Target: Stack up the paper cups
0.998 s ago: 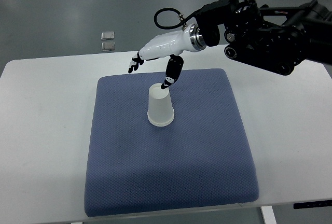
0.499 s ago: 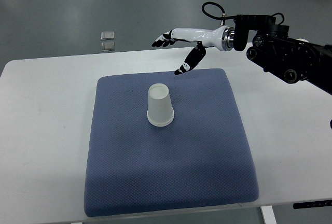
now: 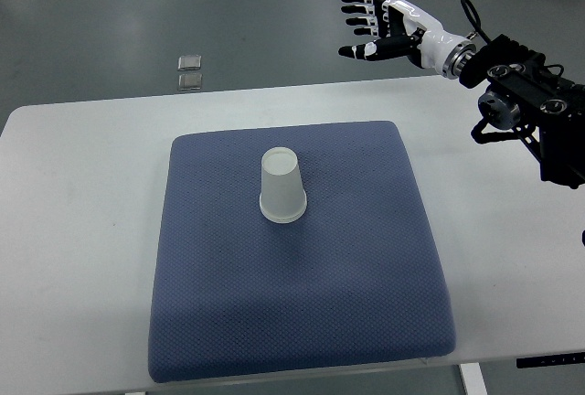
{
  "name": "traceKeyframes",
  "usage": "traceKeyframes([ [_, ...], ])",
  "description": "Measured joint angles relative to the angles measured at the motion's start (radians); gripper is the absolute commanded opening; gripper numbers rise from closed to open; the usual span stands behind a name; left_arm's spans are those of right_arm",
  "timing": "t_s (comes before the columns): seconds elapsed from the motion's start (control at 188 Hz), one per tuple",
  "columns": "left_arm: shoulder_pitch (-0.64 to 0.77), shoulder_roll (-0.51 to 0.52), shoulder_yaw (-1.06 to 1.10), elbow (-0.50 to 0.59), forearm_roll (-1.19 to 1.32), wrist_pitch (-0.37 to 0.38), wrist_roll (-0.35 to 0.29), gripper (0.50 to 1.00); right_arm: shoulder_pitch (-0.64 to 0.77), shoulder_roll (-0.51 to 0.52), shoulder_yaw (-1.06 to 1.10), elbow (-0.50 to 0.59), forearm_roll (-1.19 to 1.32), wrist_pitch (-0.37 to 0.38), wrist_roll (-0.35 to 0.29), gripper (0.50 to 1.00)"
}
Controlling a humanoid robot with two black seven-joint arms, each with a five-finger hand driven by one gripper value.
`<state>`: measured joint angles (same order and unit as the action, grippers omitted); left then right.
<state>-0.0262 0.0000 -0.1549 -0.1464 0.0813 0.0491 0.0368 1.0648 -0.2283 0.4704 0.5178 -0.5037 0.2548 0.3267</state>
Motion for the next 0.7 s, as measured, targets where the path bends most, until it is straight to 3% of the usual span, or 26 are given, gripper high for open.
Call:
traceKeyframes([
  [0.329,0.0,0.0,0.0,0.0,0.0,0.0,0.0,1.0,-0.053,0.008,-0.003,-0.038,0.388,-0.095,-0.006,0.889],
  [0.701,0.0,0.0,0.0,0.0,0.0,0.0,0.0,1.0,-0.075,0.031,-0.005,-0.032,0.62,-0.097,-0.007,0.903],
])
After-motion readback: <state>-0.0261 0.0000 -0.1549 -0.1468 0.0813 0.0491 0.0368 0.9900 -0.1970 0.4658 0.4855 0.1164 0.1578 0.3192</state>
